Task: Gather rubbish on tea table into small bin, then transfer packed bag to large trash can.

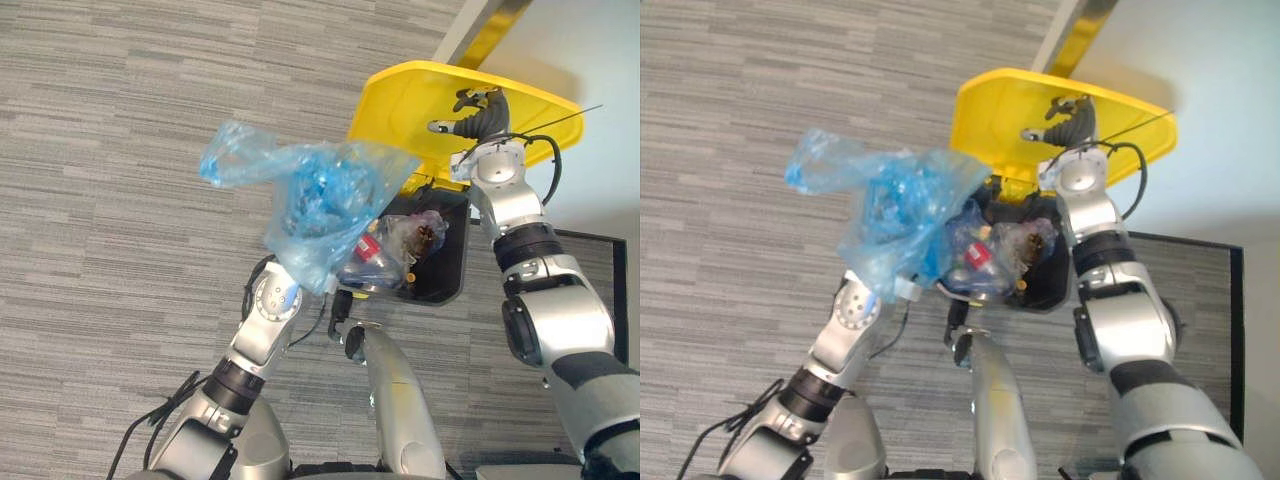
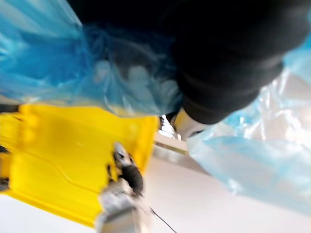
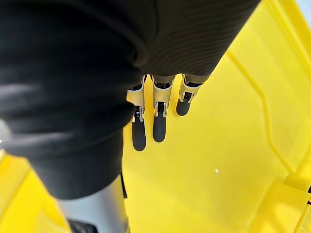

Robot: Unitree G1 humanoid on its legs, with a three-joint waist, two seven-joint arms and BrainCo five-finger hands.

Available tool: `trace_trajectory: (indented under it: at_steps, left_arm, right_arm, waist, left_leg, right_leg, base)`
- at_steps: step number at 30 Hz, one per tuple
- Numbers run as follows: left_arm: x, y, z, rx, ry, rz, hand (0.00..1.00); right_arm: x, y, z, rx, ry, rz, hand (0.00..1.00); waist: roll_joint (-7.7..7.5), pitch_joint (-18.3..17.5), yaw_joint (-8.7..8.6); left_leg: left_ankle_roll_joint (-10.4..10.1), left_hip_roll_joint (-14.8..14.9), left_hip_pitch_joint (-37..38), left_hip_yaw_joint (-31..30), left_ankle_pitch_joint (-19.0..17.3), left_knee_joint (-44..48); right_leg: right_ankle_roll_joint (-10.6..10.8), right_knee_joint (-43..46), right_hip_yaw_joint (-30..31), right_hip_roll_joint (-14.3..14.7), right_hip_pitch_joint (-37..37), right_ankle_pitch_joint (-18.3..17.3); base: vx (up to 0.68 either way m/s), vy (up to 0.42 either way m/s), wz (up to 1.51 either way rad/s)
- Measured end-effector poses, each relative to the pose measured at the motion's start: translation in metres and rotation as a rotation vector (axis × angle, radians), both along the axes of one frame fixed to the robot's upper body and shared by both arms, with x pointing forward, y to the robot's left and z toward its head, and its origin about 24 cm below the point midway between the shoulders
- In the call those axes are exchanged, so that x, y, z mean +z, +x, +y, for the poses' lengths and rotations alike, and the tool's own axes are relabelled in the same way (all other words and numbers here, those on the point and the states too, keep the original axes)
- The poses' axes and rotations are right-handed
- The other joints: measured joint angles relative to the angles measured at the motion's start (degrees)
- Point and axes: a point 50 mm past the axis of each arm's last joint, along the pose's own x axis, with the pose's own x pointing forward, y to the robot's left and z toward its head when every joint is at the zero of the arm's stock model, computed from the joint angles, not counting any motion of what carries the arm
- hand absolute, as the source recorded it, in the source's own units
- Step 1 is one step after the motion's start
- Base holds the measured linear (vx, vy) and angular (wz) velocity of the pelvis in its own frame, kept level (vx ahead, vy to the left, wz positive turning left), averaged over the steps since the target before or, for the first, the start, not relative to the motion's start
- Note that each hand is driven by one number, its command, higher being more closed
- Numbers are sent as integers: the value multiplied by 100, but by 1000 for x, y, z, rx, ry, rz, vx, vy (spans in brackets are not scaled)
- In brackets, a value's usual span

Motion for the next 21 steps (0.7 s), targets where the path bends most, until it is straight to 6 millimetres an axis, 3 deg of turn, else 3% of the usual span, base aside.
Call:
trace_trajectory:
  at_steps: [9, 15, 21]
  left_arm:
    - [27, 6, -21, -60, 7, -77, 100]
    - [17, 27, -29, -30, 96, -4, 100]
    - [4, 58, -31, 53, 261, 90, 100]
  right_arm:
    - [10, 1, 5, 17, -37, -13, 0]
    - [24, -2, -5, -6, -54, -48, 0]
    - [37, -5, 0, 13, -61, -96, 0]
  waist:
    - [29, 16, -88]
    - [43, 25, -190]
    - [16, 77, -316]
  left_leg:
    - [0, 4, -2, 115, 0, -17]
    - [0, 7, -138, 172, -1, -25]
    - [0, 10, -184, 338, 0, -93]
  right_leg:
    - [26, -171, 78, 83, -16, 121]
    - [49, -332, 145, 146, -122, 254]
    - [-4, -297, 219, 193, -309, 301]
  base:
    - [-6, 19, -6]
    - [-7, 32, -7]
    - [22, 20, -10]
